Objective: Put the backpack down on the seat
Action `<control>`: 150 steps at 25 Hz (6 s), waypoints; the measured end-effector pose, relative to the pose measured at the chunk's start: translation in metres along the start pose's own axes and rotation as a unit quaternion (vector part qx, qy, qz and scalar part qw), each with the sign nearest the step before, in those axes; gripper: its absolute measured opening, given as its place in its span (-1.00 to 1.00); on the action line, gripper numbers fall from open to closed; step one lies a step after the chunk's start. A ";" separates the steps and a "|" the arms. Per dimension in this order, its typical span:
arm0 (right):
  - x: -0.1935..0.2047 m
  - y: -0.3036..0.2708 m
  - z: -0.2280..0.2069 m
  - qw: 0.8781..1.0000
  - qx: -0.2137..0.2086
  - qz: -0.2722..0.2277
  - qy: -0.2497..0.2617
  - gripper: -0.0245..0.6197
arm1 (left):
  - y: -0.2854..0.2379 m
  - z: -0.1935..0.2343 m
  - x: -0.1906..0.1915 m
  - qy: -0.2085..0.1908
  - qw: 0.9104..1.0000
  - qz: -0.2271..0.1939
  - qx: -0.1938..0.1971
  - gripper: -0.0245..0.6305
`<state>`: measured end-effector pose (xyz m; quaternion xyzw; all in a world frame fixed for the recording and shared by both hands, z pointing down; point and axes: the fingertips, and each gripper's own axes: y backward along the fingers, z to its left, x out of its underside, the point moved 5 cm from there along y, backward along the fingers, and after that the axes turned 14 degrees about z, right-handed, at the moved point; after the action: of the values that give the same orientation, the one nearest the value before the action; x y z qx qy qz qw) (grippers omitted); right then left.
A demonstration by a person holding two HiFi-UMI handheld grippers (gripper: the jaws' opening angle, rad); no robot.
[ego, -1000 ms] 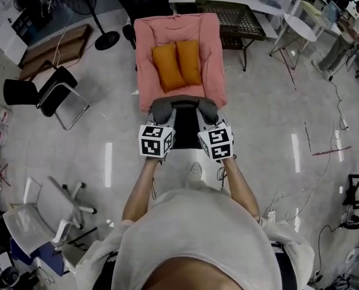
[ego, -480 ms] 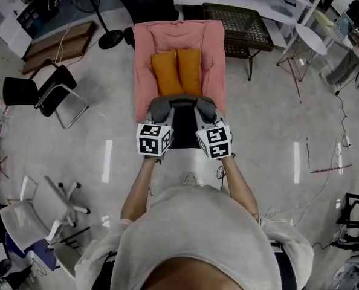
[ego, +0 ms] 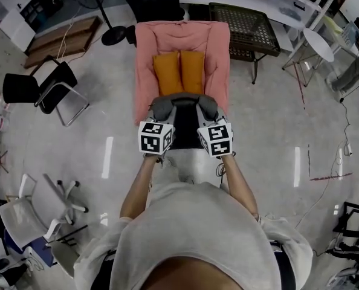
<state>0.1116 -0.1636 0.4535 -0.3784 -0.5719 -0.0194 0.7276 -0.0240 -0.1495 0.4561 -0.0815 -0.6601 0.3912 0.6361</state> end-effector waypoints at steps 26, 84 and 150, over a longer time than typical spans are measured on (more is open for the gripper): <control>-0.100 -0.185 -0.035 0.997 0.062 0.036 -0.042 -0.86 | -0.116 0.170 -0.098 -0.017 0.997 0.008 0.080 -0.79; -0.007 -0.285 -0.112 0.982 -0.016 0.153 -0.107 -0.86 | -0.256 0.166 -0.052 0.070 0.984 0.138 0.083 -0.79; -0.002 -0.472 -0.182 0.974 -0.049 0.209 -0.079 -0.76 | -0.427 0.265 -0.071 0.060 0.977 0.196 0.066 -0.67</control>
<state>0.0421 -0.6055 0.6909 -0.5250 -0.5346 0.1346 0.6484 -0.0846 -0.5925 0.6966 -0.1907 -0.5647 0.5453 0.5894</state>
